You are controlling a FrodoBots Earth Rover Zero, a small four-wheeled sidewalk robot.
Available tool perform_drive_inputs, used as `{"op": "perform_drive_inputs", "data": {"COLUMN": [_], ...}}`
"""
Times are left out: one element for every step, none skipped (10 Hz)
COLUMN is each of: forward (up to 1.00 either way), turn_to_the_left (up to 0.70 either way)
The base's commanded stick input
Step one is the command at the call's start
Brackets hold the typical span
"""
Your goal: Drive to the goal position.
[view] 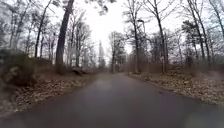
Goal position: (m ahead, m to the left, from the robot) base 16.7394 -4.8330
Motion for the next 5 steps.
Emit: {"op": "perform_drive_inputs", "data": {"forward": [1.00,1.00,1.00,1.00,1.00], "turn_to_the_left": [0.00,0.00,0.00,0.00,0.00]}}
